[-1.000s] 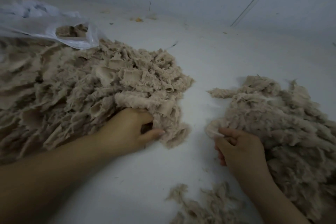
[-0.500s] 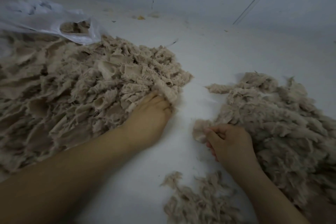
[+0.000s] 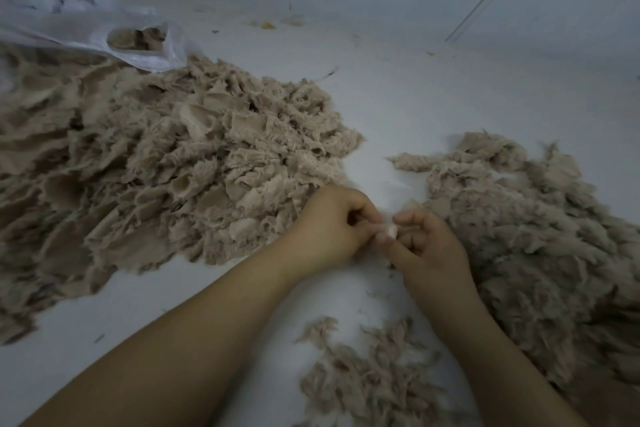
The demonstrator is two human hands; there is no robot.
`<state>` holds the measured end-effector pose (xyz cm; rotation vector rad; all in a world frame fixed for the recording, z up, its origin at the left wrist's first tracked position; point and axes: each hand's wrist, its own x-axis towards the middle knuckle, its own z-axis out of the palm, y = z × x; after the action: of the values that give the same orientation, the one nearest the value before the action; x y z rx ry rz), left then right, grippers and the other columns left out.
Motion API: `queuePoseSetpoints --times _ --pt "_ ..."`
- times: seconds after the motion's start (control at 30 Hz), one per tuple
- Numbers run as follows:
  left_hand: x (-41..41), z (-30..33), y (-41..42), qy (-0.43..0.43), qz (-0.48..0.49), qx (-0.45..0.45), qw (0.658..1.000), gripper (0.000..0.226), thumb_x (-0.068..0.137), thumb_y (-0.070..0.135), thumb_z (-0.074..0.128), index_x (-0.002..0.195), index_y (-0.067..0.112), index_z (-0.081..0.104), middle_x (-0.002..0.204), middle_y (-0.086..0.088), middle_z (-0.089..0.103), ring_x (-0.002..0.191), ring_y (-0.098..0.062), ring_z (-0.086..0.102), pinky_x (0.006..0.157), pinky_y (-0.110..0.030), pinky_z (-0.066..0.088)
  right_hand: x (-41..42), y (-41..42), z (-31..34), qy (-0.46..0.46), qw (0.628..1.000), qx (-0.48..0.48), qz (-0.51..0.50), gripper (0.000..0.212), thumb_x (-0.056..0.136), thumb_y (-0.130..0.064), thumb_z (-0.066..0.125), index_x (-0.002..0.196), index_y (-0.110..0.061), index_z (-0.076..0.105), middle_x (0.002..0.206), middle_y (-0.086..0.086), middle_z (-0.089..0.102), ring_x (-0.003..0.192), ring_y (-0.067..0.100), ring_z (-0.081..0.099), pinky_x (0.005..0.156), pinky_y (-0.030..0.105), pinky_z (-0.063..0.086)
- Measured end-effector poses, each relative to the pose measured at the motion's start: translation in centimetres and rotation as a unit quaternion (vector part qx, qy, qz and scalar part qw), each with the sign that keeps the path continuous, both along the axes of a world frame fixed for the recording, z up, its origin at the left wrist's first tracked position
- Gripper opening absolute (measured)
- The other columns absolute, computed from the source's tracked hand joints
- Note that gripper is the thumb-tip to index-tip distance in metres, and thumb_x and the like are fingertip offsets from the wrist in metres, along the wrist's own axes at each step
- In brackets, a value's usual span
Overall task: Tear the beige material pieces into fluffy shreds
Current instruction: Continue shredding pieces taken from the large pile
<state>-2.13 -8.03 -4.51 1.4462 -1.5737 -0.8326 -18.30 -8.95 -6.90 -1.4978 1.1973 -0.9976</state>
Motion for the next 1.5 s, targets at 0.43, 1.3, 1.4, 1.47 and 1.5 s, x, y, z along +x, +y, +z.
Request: queuePoseSetpoints --times 0.43,1.3,1.4,1.47,1.5 --pt "0.5 -0.1 1.2 0.172 0.023 0.041 0.984 0.015 0.091 0.014 0.067 0.076 0.012 0.064 0.053 0.000 0.054 0.040 -0.009 0.045 0.039 -0.018 0.036 0.1 -0.1 -0.5 -0.028 0.999 -0.027 0.000 0.020 0.091 -0.021 0.071 0.076 -0.034 0.068 0.060 -0.002 0.064 0.053 0.007 0.056 0.048 0.019 0.047" --pt "-0.6 0.4 3.0 0.235 0.014 0.112 0.965 0.018 0.097 0.010 0.054 0.080 0.005 0.055 0.060 -0.014 0.061 0.039 -0.026 0.049 0.035 -0.024 0.036 0.2 0.4 0.1 -0.064 0.996 -0.044 0.042 0.010 0.089 -0.022 0.073 0.082 -0.016 0.076 0.077 0.015 0.073 0.073 0.040 0.067 0.066 0.051 0.057" --pt "-0.8 0.1 3.1 0.235 0.081 0.084 0.965 0.024 0.098 0.010 0.055 0.075 0.005 0.054 0.050 -0.008 0.056 0.033 -0.019 0.045 0.034 -0.019 0.032 0.1 0.2 -0.2 -0.052 0.996 -0.051 0.058 0.011 0.089 -0.020 0.074 0.078 -0.021 0.077 0.070 0.005 0.072 0.061 0.023 0.063 0.059 0.037 0.053" --pt "-0.5 0.1 2.7 0.261 0.160 0.037 0.951 0.026 0.097 0.007 0.055 0.072 0.008 0.055 0.048 -0.005 0.053 0.033 -0.015 0.043 0.035 -0.019 0.031 0.1 -0.1 -0.5 -0.061 0.997 -0.042 0.039 0.017 0.090 -0.016 0.072 0.075 -0.022 0.076 0.067 0.001 0.072 0.060 0.013 0.063 0.058 0.026 0.053" --pt "0.2 0.2 2.4 0.261 0.215 0.002 0.941 0.025 0.096 0.006 0.057 0.071 0.010 0.055 0.049 -0.003 0.053 0.035 -0.013 0.043 0.036 -0.020 0.033 0.2 -0.2 -0.6 -0.074 0.996 -0.032 0.027 0.020 0.091 -0.016 0.070 0.074 -0.023 0.077 0.067 0.001 0.072 0.061 0.010 0.064 0.058 0.022 0.053"
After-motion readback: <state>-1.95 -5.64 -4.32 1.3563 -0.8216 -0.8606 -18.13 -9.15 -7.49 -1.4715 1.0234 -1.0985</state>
